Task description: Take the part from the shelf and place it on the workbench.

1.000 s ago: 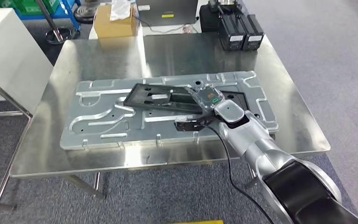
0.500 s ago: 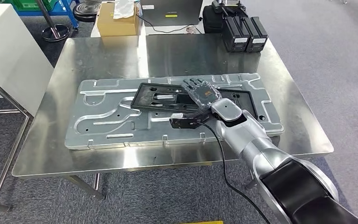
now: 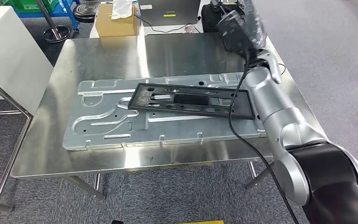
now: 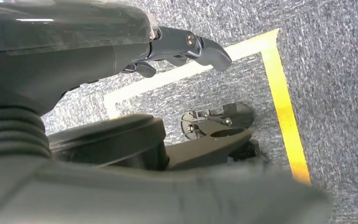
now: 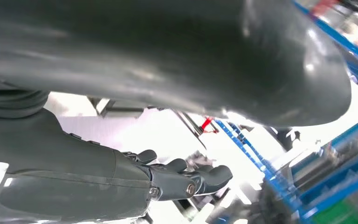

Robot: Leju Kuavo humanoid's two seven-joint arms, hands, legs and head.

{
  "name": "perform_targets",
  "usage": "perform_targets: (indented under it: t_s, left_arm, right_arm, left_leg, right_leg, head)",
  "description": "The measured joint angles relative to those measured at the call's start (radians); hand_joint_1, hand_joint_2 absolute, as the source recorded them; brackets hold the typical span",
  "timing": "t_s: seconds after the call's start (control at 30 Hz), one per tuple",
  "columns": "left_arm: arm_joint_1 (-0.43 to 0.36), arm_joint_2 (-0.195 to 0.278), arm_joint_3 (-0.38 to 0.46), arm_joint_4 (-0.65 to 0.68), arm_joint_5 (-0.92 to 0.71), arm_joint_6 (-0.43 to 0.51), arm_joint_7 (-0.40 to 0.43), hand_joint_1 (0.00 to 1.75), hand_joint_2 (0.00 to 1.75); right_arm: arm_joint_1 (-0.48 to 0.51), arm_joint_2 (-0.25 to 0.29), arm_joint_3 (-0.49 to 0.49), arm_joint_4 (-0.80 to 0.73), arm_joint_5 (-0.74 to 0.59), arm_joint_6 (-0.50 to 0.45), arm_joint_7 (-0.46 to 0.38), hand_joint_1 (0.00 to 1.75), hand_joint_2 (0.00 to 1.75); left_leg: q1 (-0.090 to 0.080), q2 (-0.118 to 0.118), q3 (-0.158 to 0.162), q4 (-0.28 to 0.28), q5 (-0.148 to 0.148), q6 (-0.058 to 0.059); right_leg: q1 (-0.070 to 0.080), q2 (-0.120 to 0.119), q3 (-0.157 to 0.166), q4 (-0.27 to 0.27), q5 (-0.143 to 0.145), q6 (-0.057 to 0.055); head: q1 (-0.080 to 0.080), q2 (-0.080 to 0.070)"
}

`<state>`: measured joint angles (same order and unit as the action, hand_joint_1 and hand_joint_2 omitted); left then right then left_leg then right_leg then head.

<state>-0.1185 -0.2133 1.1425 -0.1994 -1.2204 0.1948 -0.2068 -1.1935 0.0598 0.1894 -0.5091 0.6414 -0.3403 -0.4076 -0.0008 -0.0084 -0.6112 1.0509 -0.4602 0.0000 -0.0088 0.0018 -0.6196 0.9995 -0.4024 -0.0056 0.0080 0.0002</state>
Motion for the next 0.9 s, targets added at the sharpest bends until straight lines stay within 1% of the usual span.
perform_targets:
  t_s: [0.03,0.1,0.13,0.17,0.2,0.23,0.27,0.3,0.33,0.37,0.43,0.47,0.5,0.53,0.6,0.63,0.67,0.7,0.73,0.77,0.8,0.83,0.87,0.9]
  left_arm:
    - [-0.002,0.0,0.0,0.0,0.0,0.001,0.001,0.0,0.0]
    - [-0.003,0.0,0.0,0.0,0.004,0.004,0.002,0.0,0.0]
    - [-0.003,0.0,0.001,0.0,0.006,0.006,0.002,0.0,0.0]
    - [-0.001,0.0,0.001,0.0,0.008,0.009,0.001,0.0,0.0]
    - [0.0,0.0,0.002,0.0,0.009,0.012,0.0,0.0,0.0]
    - [0.002,0.0,0.003,0.0,0.009,0.015,-0.001,0.0,0.0]
    - [0.003,0.0,0.005,0.0,0.01,0.018,-0.003,0.0,0.0]
    - [0.002,0.0,0.007,0.0,0.01,0.021,-0.004,0.0,0.0]
    - [0.002,0.0,0.008,0.0,0.01,0.024,-0.006,0.0,0.0]
    - [0.002,-0.001,0.01,0.0,0.01,0.026,-0.007,0.0,0.0]
    - [0.003,-0.001,0.015,0.0,0.016,0.034,-0.008,0.0,0.0]
    - [0.003,-0.001,0.018,0.0,0.02,0.038,-0.009,0.0,0.0]
    - [0.002,-0.001,0.021,0.0,0.025,0.042,-0.009,0.0,0.0]
    - [0.001,-0.001,0.024,0.0,0.03,0.046,-0.01,0.0,0.0]
    - [0.0,-0.001,0.031,0.0,0.042,0.052,-0.013,0.0,0.0]
    - [0.001,-0.001,0.035,0.0,0.05,0.054,-0.015,0.0,0.0]
    - [0.002,-0.001,0.04,0.0,0.058,0.057,-0.018,0.0,0.0]
    - [0.003,0.0,0.044,0.0,0.065,0.059,-0.019,0.0,0.0]
    - [0.004,0.0,0.048,0.0,0.07,0.061,-0.02,0.0,0.0]
    - [0.005,0.0,0.05,0.0,0.074,0.063,-0.022,0.0,0.0]
    - [0.005,-0.001,0.05,0.0,0.076,0.065,-0.023,0.0,0.0]
    - [0.005,-0.001,0.051,0.001,0.078,0.066,-0.024,0.0,0.0]
    - [0.005,-0.001,0.052,0.001,0.079,0.067,-0.025,0.0,0.0]
    - [0.006,-0.001,0.054,0.001,0.08,0.068,-0.026,0.0,0.0]
  right_arm:
    - [0.007,-0.001,-0.029,-0.044,-0.06,0.029,-0.004,0.0,0.0]
    - [0.044,-0.002,-0.071,-0.152,-0.191,0.097,-0.001,0.0,0.0]
    - [0.073,-0.003,-0.081,-0.208,-0.258,0.129,0.003,0.0,0.0]
    - [0.116,-0.006,-0.087,-0.271,-0.331,0.158,0.008,0.0,0.0]
    - [0.162,-0.009,-0.088,-0.336,-0.399,0.182,0.011,0.0,0.0]
    - [0.206,-0.012,-0.088,-0.402,-0.453,0.196,0.013,0.0,0.0]
    - [0.252,-0.016,-0.088,-0.469,-0.498,0.205,0.013,0.0,0.0]
    - [0.289,-0.02,-0.088,-0.527,-0.525,0.208,0.013,0.0,0.0]
    - [0.325,-0.026,-0.087,-0.579,-0.542,0.208,0.011,0.0,0.0]
    - [0.36,-0.03,-0.086,-0.624,-0.552,0.208,0.007,0.0,0.0]
    - [0.435,-0.037,-0.078,-0.703,-0.562,0.211,-0.007,0.0,0.0]
    - [0.474,-0.04,-0.07,-0.739,-0.564,0.213,-0.018,0.0,0.0]
    - [0.515,-0.043,-0.061,-0.772,-0.563,0.216,-0.031,0.0,0.0]
    - [0.559,-0.045,-0.049,-0.801,-0.558,0.217,-0.046,0.0,0.0]
    - [0.66,-0.046,-0.02,-0.844,-0.542,0.212,-0.08,0.0,0.0]
    - [0.716,-0.046,-0.003,-0.86,-0.529,0.211,-0.098,0.0,0.0]
    - [0.772,-0.044,0.012,-0.872,-0.516,0.21,-0.115,0.0,0.0]
    - [0.822,-0.039,0.025,-0.881,-0.503,0.212,-0.129,0.0,0.0]
    - [0.865,-0.033,0.037,-0.888,-0.493,0.212,-0.139,0.0,0.0]
    - [0.902,-0.026,0.047,-0.893,-0.488,0.206,-0.145,0.0,0.0]
    - [0.935,-0.02,0.057,-0.897,-0.486,0.197,-0.147,0.0,0.0]
    - [0.966,-0.014,0.068,-0.898,-0.486,0.185,-0.149,0.0,0.0]
    - [0.997,-0.009,0.079,-0.9,-0.487,0.171,-0.15,0.0,0.0]
    - [1.026,-0.004,0.091,-0.9,-0.487,0.158,-0.15,0.0,0.0]
  left_leg:
    - [0.0,0.001,-0.02,0.047,-0.027,-0.004]
    - [0.004,0.002,-0.081,0.176,-0.085,-0.008]
    - [0.006,0.003,-0.106,0.226,-0.1,-0.009]
    - [0.007,0.003,-0.114,0.241,-0.095,-0.01]
    - [0.009,0.003,-0.105,0.217,-0.072,-0.011]
    - [0.011,0.003,-0.08,0.161,-0.037,-0.011]
    - [0.012,0.003,-0.048,0.092,-0.003,-0.011]
    - [0.013,0.002,-0.021,0.033,0.018,-0.008]
    - [0.013,0.001,-0.003,-0.005,0.027,-0.005]
    - [0.012,0.0,0.005,-0.021,0.026,0.0]
    - [0.011,0.0,0.009,-0.026,0.025,0.012]
    - [0.011,0.0,0.011,-0.028,0.027,0.019]
    - [0.012,0.001,0.013,-0.031,0.028,0.024]
    - [0.013,0.001,0.014,-0.033,0.029,0.029]
    - [0.011,0.001,0.014,-0.033,0.028,0.034]
    - [0.01,-0.001,0.014,-0.033,0.028,0.036]
    - [0.007,-0.003,0.014,-0.033,0.027,0.037]
    - [0.005,-0.004,0.015,-0.033,0.026,0.038]
    - [0.001,-0.005,0.015,-0.033,0.026,0.038]
    - [-0.002,-0.005,0.016,-0.033,0.025,0.038]
    - [-0.005,-0.005,0.017,-0.033,0.024,0.036]
    - [-0.005,-0.004,0.018,-0.034,0.022,0.034]
    - [-0.004,-0.003,0.018,-0.034,0.021,0.03]
    - [-0.004,-0.002,0.02,-0.036,0.02,0.024]
  right_leg:
    - [-0.004,0.0,0.004,-0.007,0.002,-0.004]
    - [-0.003,0.0,0.007,-0.007,0.001,-0.007]
    - [-0.003,-0.001,0.008,-0.007,0.0,-0.006]
    - [-0.003,-0.001,0.009,-0.006,-0.002,-0.005]
    - [-0.003,0.0,0.01,-0.004,-0.004,-0.003]
    - [-0.004,0.0,0.011,-0.001,-0.007,0.0]
    - [-0.004,0.0,0.011,0.003,-0.01,0.005]
    - [-0.003,0.001,0.009,0.009,-0.014,0.01]
    - [0.0,0.001,0.007,0.013,-0.017,0.015]
    - [0.001,0.001,0.006,0.015,-0.018,0.02]
    - [0.0,0.001,0.007,0.014,-0.02,0.03]
    - [-0.002,0.001,0.005,0.021,-0.027,0.034]
    - [-0.003,0.0,-0.003,0.042,-0.043,0.039]
    - [-0.004,0.0,-0.022,0.085,-0.069,0.043]
    - [-0.004,0.0,-0.082,0.214,-0.131,0.047]
    - [-0.004,0.0,-0.108,0.267,-0.149,0.046]
    - [-0.004,0.0,-0.12,0.288,-0.149,0.044]
    - [-0.003,0.0,-0.112,0.269,-0.131,0.038]
    - [0.0,0.0,-0.087,0.217,-0.101,0.03]
    - [0.005,-0.001,-0.051,0.146,-0.072,0.016]
    - [0.011,-0.003,-0.019,0.083,-0.05,0.004]
    - [0.017,-0.006,0.004,0.04,-0.039,-0.006]
    - [0.022,-0.008,0.014,0.019,-0.036,-0.014]
    - [0.024,-0.008,0.016,0.015,-0.036,-0.016]
  head:
    - [-0.002,0.0]
    - [-0.005,0.0]
    - [-0.005,0.0]
    - [-0.005,0.0]
    - [-0.005,0.0]
    - [-0.005,0.0]
    - [-0.005,0.0]
    - [-0.005,0.0]
    - [-0.004,0.0]
    - [-0.004,0.0]
    - [-0.003,0.0]
    - [-0.002,0.0]
    - [-0.002,0.0]
    - [-0.001,0.0]
    - [0.0,0.0]
    - [0.0,0.0]
    - [0.0,0.0]
    - [0.0,0.0]
    - [0.0,0.0]
    - [0.0,0.0]
    - [-0.001,0.0]
    - [0.0,0.0]
    - [0.0,0.0]
    - [0.001,0.0]
